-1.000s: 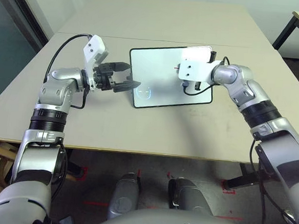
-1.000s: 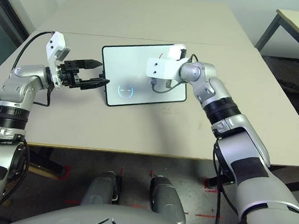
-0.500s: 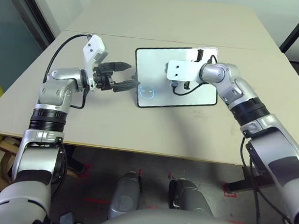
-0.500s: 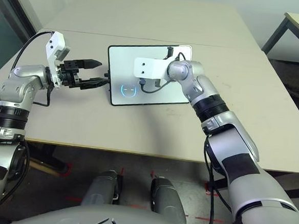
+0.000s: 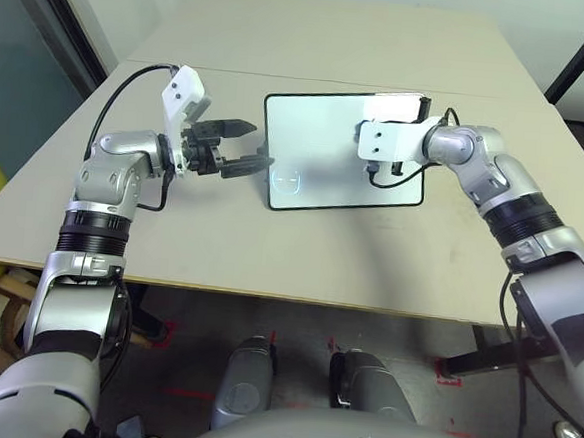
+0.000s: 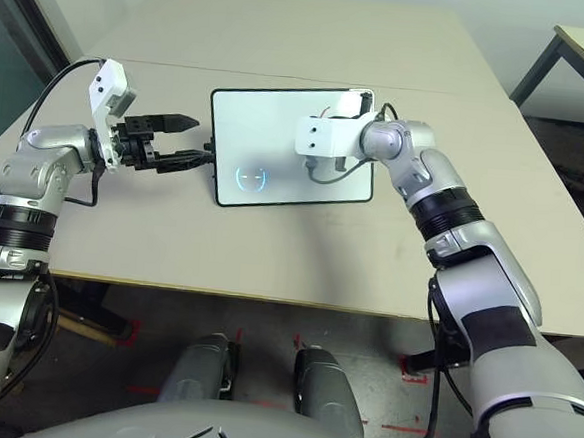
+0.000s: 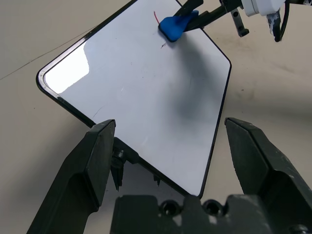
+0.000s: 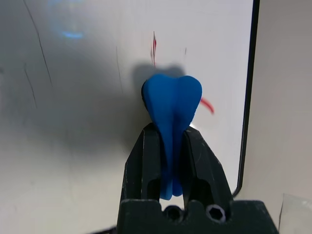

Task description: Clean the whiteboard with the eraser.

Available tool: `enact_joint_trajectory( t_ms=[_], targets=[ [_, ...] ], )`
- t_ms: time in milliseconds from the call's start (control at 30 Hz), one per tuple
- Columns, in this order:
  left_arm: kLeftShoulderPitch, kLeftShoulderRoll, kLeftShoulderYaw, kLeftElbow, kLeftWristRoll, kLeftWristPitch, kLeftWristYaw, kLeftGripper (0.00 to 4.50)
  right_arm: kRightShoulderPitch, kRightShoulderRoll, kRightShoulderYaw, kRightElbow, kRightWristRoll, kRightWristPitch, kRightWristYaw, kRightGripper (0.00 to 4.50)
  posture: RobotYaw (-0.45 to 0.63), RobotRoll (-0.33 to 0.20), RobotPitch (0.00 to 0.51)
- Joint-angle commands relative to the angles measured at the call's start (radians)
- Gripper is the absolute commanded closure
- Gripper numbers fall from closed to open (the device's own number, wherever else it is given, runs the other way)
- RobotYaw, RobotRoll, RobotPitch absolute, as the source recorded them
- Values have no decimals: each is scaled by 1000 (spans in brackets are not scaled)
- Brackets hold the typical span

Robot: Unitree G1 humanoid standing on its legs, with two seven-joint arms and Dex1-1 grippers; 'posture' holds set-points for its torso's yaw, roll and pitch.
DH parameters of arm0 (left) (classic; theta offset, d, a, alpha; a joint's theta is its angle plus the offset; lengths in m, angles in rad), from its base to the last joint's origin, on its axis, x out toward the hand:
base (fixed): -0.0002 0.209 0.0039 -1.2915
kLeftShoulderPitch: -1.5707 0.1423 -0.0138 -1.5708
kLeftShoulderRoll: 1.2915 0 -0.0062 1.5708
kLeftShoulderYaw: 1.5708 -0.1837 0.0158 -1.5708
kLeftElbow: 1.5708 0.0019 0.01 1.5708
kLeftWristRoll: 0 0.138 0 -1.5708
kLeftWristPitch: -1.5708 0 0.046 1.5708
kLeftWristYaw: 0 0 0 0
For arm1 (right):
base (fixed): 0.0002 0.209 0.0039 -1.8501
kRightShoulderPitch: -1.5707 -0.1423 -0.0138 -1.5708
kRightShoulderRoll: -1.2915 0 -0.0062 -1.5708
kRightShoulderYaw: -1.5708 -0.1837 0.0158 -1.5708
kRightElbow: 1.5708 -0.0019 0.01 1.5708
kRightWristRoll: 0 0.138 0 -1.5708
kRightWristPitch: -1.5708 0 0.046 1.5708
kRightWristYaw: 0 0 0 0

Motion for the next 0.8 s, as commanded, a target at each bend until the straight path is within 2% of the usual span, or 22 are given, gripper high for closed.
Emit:
enact_joint_trajectory(
  t_ms=[33,367,800],
  targets=[
    [-11,3,-4,3,-6,-6,-6,0,11,-28,-2,53,-14,4,-8,4131,198,0,50],
    [-13,3,-4,6,-6,-9,-7,0,3,-36,-1,75,-13,-2,-18,4131,198,0,50],
    [-12,9,-1,4,-6,-11,-5,0,11,74,39,-8,-29,-5,9,4132,211,0,46]
  ],
)
